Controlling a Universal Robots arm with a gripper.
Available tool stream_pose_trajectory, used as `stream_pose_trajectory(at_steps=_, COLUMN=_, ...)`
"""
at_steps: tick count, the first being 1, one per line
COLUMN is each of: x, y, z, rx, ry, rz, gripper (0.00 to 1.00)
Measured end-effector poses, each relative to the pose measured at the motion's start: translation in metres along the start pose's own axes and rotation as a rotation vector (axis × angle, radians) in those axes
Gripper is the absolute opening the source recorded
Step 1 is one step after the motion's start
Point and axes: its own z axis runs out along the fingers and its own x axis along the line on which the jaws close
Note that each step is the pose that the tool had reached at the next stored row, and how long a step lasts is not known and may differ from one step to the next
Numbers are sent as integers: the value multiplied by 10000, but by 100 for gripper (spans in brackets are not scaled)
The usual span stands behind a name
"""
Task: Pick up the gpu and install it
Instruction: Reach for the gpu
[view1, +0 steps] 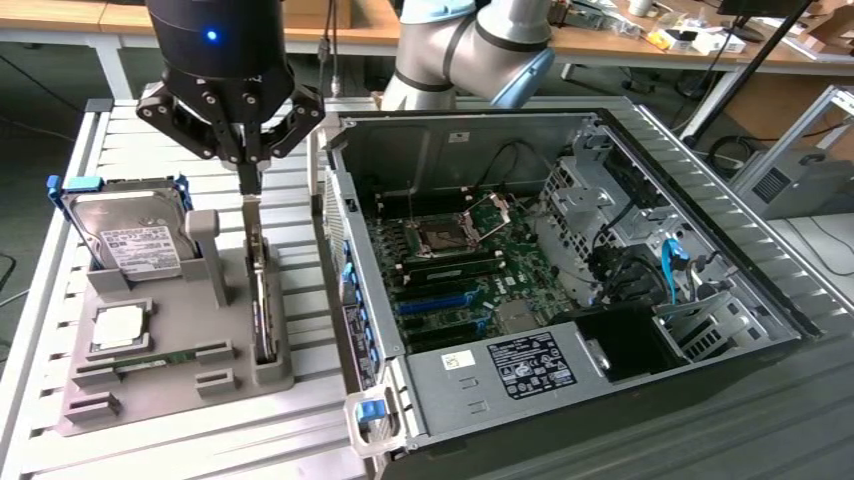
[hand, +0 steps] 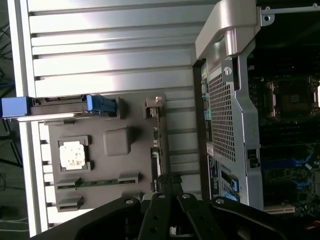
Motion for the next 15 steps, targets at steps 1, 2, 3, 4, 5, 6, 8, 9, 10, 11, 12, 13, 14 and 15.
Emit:
stream_pose_trajectory(at_steps=1, x=1, y=-14, z=1, rx=-1, ry=-1, rz=0, gripper=11)
stream_pose_trajectory(at_steps=2, x=1, y=-27, z=0, rx=0, ry=0, rz=0, gripper=11)
stream_pose_trajectory(at_steps=3, x=2, y=-40, z=0, rx=1, ry=0, rz=0, gripper=11)
stream_pose_trajectory(at_steps=4, x=3, y=-54, z=1, rx=0, ry=0, rz=0, gripper=11)
stream_pose_trajectory(at_steps=5, x=5, y=-73, z=1, rx=0, ry=0, rz=1, gripper=11)
stream_pose_trajectory(at_steps=6, x=7, y=-97, z=1, rx=0, ry=0, rz=0, gripper=11)
stream_pose_trajectory(at_steps=8, x=9, y=-125, z=1, rx=0, ry=0, rz=1, gripper=11)
stream_pose_trajectory(at_steps=9, x=9, y=-141, z=1, rx=0, ry=-1, rz=1, gripper=11)
stream_pose_trajectory(at_steps=10, x=10, y=-155, z=1, rx=-1, ry=-1, rz=0, gripper=11)
stream_pose_trajectory(at_steps=11, x=10, y=-173, z=1, rx=-1, ry=-1, rz=1, gripper=11)
stream_pose_trajectory(at_steps=12, x=9, y=-191, z=0, rx=0, ry=0, rz=0, gripper=11)
stream_pose_trajectory(at_steps=13, x=9, y=-209, z=-1, rx=1, ry=0, rz=0, gripper=11)
stream_pose_trajectory(at_steps=14, x=8, y=-225, z=-1, rx=0, ry=0, rz=0, gripper=11)
stream_pose_trajectory(at_steps=15, x=7, y=-239, z=-1, rx=0, ry=0, rz=0, gripper=11)
